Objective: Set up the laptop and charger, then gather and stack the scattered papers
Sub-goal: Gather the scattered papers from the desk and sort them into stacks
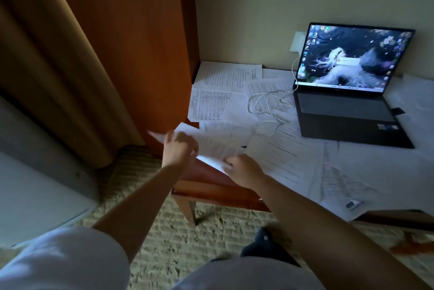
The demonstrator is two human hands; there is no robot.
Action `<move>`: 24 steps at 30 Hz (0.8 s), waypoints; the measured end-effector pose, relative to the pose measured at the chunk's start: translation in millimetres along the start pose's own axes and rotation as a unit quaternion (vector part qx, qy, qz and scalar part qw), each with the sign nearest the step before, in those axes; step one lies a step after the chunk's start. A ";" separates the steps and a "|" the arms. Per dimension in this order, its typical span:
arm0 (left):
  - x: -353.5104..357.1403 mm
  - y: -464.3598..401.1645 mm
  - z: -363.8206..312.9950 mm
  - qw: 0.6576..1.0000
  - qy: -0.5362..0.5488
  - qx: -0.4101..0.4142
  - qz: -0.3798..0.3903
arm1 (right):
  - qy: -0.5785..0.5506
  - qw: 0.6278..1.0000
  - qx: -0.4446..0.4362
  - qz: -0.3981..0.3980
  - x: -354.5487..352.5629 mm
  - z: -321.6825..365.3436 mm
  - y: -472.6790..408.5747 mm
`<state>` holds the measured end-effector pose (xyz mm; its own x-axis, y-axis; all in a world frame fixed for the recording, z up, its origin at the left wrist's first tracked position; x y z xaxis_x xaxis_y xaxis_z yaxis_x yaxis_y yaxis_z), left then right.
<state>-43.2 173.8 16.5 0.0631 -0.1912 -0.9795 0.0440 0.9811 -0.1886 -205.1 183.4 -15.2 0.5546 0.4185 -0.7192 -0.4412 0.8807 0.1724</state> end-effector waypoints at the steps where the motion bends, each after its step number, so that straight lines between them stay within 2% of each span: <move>1: -11.7 4.6 5.8 0.996 0.014 -0.044 -0.075 | -0.076 0.995 0.029 -0.061 -10.0 -1.7 -3.5; 3: -21.5 18.8 24.7 0.964 0.113 -0.174 -0.166 | -0.263 0.942 0.112 -0.174 -25.2 -13.1 -7.5; 4: -18.9 25.8 31.5 0.940 0.183 -0.232 -0.171 | -0.331 0.910 0.143 -0.205 -28.0 -15.7 -7.4; 7: 1.7 39.4 37.2 0.860 0.345 -0.350 -0.140 | -0.424 0.840 0.211 -0.266 -26.9 -24.2 -4.7; 9: 17.6 45.1 39.8 0.813 0.403 -0.408 -0.101 | -0.531 0.757 0.261 -0.277 -19.9 -32.6 -0.1; 10: 30.1 46.6 37.8 0.775 0.453 -0.437 -0.045 | -0.581 0.715 0.284 -0.265 -14.4 -35.6 0.3; 11: 47.9 46.4 29.9 0.713 0.534 -0.454 0.027 | -0.607 0.692 0.298 -0.253 -11.2 -39.5 0.6; 12: 60.2 47.8 13.8 0.615 0.631 -0.459 0.114 | -0.602 0.697 0.309 -0.240 -8.9 -44.1 -0.2; 13: 65.8 49.6 -2.6 0.520 0.702 -0.451 0.183 | -0.562 0.728 0.318 -0.229 -7.8 -49.4 -0.7; 14: 67.3 50.7 -9.0 0.483 0.725 -0.443 0.212 | -0.502 0.768 0.330 -0.222 -7.5 -55.1 0.2; 15: 71.1 50.0 -7.8 0.496 0.718 -0.439 0.216 | -0.427 0.814 0.331 -0.214 -8.4 -59.6 0.9; 16: 72.5 48.4 -0.8 0.543 0.688 -0.438 0.199 | -0.356 0.854 0.317 -0.208 -10.0 -62.2 1.9; 18: 68.1 47.8 26.3 0.711 0.524 -0.444 0.151 | -0.196 0.922 0.268 -0.200 -15.8 -65.1 4.6; 19: 64.0 50.4 35.2 0.752 0.465 -0.447 0.136 | -0.083 0.947 0.248 -0.185 -17.1 -67.2 6.5; 21: 62.6 57.2 48.1 0.772 0.427 -0.456 0.120 | 0.118 0.956 0.242 -0.114 -8.6 -80.8 10.0; 23: 65.8 62.2 54.9 0.785 0.402 -0.452 0.134 | 0.202 0.943 0.263 -0.040 6.6 -97.7 14.0; 24: 68.8 63.3 56.4 0.795 0.389 -0.444 0.142 | 0.230 0.939 0.255 -0.030 10.3 -99.2 15.4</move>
<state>20.1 221.1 -58.9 -0.7055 -0.2196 -0.6739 -0.6043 0.6831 0.4100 -276.1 179.3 -86.8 0.1530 0.3291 -0.9318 0.0415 0.9399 0.3388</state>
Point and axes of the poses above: each hand's wrist, its own y-axis away from the middle knuckle, its own x-axis out of the palm, z = x × y, the point moved 8 cm from there along -y, towards the middle knuckle, and after that the axes turned 7 degrees about -y, right-handed, at the moved point
